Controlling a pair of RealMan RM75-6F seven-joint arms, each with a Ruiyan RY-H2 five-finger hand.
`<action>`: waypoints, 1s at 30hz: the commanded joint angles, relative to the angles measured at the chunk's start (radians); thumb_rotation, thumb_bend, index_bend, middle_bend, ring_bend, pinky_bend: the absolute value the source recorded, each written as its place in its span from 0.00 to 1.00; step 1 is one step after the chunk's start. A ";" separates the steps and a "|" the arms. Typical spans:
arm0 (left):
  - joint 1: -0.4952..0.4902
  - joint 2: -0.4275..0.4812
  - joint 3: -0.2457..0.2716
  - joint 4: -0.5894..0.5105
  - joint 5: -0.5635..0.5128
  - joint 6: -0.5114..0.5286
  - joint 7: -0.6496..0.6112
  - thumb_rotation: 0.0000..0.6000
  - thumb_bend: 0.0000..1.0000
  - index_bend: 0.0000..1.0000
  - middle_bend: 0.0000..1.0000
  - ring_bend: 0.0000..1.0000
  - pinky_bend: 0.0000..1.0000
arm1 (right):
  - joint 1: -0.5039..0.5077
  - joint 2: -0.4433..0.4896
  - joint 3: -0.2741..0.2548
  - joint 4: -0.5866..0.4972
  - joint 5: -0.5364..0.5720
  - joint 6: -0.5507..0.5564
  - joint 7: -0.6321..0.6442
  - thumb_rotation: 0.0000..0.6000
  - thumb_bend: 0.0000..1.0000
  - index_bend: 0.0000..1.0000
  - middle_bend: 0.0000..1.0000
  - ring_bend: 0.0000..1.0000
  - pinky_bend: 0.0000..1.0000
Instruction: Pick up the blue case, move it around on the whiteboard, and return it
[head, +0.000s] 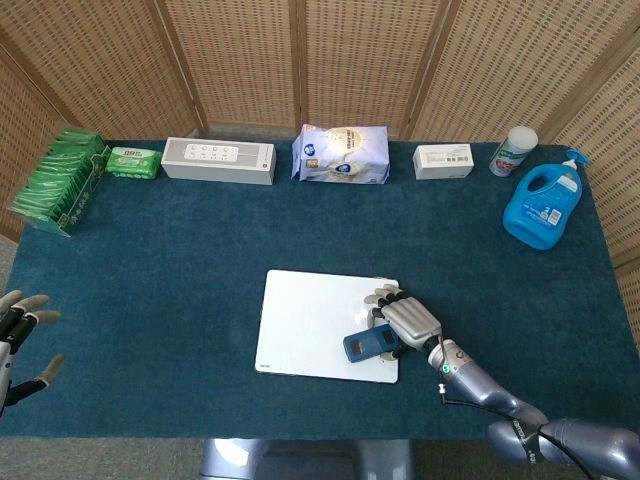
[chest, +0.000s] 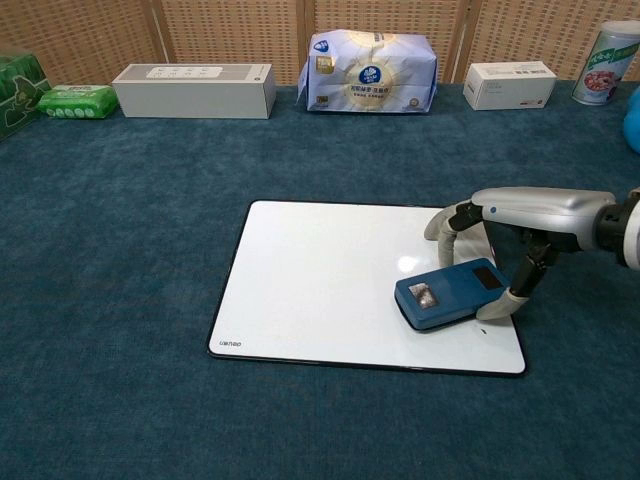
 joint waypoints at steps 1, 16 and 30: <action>0.001 0.000 0.000 -0.001 0.000 0.001 0.000 1.00 0.32 0.34 0.26 0.16 0.02 | 0.002 -0.002 0.002 0.006 -0.007 0.000 0.008 1.00 0.17 0.77 0.17 0.00 0.00; -0.001 -0.001 0.001 -0.004 0.002 -0.003 0.006 1.00 0.32 0.34 0.26 0.16 0.00 | -0.020 -0.021 -0.007 0.028 -0.063 0.060 0.046 1.00 0.17 0.77 0.02 0.00 0.00; -0.011 -0.008 -0.005 -0.002 0.004 -0.013 0.005 1.00 0.32 0.35 0.26 0.16 0.00 | -0.075 -0.013 -0.042 0.003 -0.081 0.121 0.036 1.00 0.17 0.80 0.00 0.00 0.00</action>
